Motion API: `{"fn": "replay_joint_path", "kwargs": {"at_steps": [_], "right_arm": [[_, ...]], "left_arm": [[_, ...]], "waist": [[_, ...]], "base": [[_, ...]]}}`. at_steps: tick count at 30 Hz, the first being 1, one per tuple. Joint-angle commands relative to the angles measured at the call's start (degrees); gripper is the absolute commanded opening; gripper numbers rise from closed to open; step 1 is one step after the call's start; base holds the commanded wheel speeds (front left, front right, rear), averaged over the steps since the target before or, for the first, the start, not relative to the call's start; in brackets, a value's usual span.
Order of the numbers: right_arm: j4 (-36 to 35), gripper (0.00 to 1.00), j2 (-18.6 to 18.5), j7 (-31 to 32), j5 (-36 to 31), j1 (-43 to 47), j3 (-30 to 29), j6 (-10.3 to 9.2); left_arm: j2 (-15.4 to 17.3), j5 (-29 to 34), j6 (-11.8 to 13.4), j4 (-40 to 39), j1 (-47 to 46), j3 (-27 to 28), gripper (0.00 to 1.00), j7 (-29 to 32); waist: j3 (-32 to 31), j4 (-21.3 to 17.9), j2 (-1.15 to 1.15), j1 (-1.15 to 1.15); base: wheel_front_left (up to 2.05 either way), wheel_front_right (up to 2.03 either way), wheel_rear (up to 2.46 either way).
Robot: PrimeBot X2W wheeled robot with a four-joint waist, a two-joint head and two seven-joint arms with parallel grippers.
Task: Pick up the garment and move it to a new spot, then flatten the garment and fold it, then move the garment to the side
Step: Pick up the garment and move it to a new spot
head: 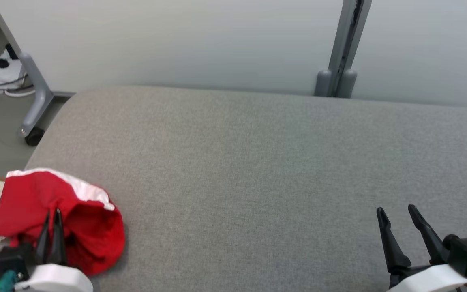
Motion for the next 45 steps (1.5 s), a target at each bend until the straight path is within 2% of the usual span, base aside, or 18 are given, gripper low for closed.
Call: {"fn": "replay_joint_path", "kwargs": {"at_steps": [1, 9, 15, 26, 34, 38, 44, 45], "right_arm": [[0.0, 1.00, -0.2, -0.4, 0.3, 0.6, -0.2, 0.01], [-1.2, 1.00, -0.2, 0.4, -0.4, 1.6, -0.9, 0.01], [-2.7, 1.00, -0.2, 0.3, -0.9, -0.2, -0.5, 0.01], [-4.0, 1.00, -0.2, 0.5, -0.2, -2.2, -1.0, 0.01], [-2.4, 1.00, -0.2, -2.1, 2.4, -4.4, -0.1, 0.01], [-0.8, 1.00, -0.2, -3.7, 3.6, -5.1, 0.1, 0.01], [0.9, 1.00, -0.2, -5.2, 4.3, -6.1, 0.5, 0.01], [1.1, 1.00, -0.2, -5.4, 4.5, -6.2, 0.6, 0.01]], "left_arm": [[0.3, 0.5, 0.4, -1.4, 0.7, -0.1, 0.00, 0.2], [-1.5, 2.6, 2.8, -18.0, 9.9, -4.0, 0.00, 6.7], [-3.6, 2.9, 1.1, -21.4, 8.6, -8.9, 0.00, 9.2], [-6.1, 4.8, -4.8, -15.6, -4.7, -18.1, 0.00, 9.2], [-7.5, 6.6, -7.1, -8.6, -16.2, -23.4, 0.00, 8.3], [-8.2, 6.5, -8.2, -5.1, -19.1, -27.1, 0.00, 7.7], [-8.6, 4.4, -8.9, 0.3, -20.6, -29.9, 0.00, 8.0], [-8.7, 3.9, -8.9, 1.1, -20.8, -30.2, 0.31, 7.8]], "waist": [[-1.6, -0.7, 0.00, 0.00], [-2.6, -3.3, 0.00, 0.00], [-2.2, -8.2, 0.00, 0.00], [2.0, -20.7, 0.00, 0.00], [8.6, -28.7, 0.00, 0.00], [10.9, -30.4, 0.00, 0.00], [12.4, -30.5, 0.00, 0.00], [12.5, -30.4, 0.00, 0.00]], "base": [[0.00, 0.00, 0.00], [0.00, 0.00, 0.00], [0.00, 0.00, 0.00], [0.00, 0.00, 0.00], [0.00, 0.00, 0.00], [0.00, 0.00, 0.00], [0.00, 0.00, 0.00], [0.00, 0.00, 0.00]]}}
